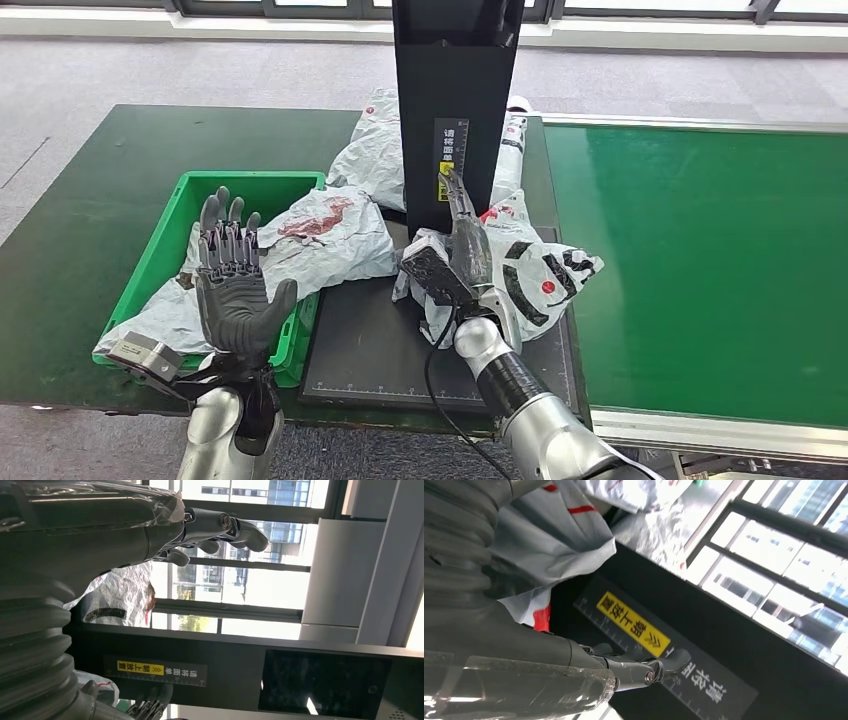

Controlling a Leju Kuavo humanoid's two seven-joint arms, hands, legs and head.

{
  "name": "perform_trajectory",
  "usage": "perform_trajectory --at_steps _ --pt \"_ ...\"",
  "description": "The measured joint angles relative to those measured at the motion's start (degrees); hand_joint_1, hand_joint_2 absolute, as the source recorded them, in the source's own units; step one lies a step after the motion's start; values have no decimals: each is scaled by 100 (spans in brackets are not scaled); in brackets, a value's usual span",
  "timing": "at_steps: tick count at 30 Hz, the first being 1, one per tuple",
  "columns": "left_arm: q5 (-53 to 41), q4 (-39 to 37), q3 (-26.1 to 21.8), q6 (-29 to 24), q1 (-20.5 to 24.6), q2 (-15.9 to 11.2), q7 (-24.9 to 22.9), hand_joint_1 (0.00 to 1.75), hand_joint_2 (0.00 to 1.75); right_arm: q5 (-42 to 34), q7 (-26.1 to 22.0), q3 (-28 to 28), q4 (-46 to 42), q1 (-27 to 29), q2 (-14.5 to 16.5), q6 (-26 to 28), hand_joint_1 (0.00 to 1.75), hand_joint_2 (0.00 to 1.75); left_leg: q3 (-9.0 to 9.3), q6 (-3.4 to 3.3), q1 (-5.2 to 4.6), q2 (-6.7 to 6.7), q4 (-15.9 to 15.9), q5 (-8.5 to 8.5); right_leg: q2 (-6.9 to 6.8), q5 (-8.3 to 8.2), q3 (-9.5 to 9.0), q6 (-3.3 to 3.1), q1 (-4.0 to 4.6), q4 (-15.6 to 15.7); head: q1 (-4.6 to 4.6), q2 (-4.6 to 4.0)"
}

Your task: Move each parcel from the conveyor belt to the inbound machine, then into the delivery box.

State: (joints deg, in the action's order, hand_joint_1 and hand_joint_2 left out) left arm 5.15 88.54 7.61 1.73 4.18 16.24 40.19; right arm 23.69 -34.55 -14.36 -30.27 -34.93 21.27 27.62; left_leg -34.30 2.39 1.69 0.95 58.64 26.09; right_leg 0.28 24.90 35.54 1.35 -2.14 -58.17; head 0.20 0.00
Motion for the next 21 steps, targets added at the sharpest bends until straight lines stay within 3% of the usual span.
perform_trajectory --at_steps 6,11,14,17,21 --pt "-174 -35 4 -180 1 0 0 0 175 -399 -405 10 94 -85 -19 -306 0 175 1 0 0 0 1 0 2 0 2 0 0 0 -1 0" --pt "-641 -51 64 -540 12 -6 0 0 175 -427 -565 15 -938 373 -154 680 0 175 0 -1 -1 1 2 1 -1 1 2 0 0 1 0 -1" --pt "-1061 -109 279 -1167 76 -37 0 0 175 -185 -574 15 -2013 881 -236 1154 0 175 0 -2 -1 1 2 5 0 1 4 0 -1 2 -1 -1" --pt "-1557 -345 694 -2033 205 -66 0 0 175 -42 -576 16 -3046 1339 -260 1228 0 175 0 -2 -2 0 2 8 1 2 6 0 -1 3 -1 -1" --pt "-2161 -977 1129 -2689 480 -64 1 0 175 42 -574 52 -4047 1770 -271 1253 0 175 3 -2 -2 -6 2 8 4 2 7 1 -1 4 0 0"
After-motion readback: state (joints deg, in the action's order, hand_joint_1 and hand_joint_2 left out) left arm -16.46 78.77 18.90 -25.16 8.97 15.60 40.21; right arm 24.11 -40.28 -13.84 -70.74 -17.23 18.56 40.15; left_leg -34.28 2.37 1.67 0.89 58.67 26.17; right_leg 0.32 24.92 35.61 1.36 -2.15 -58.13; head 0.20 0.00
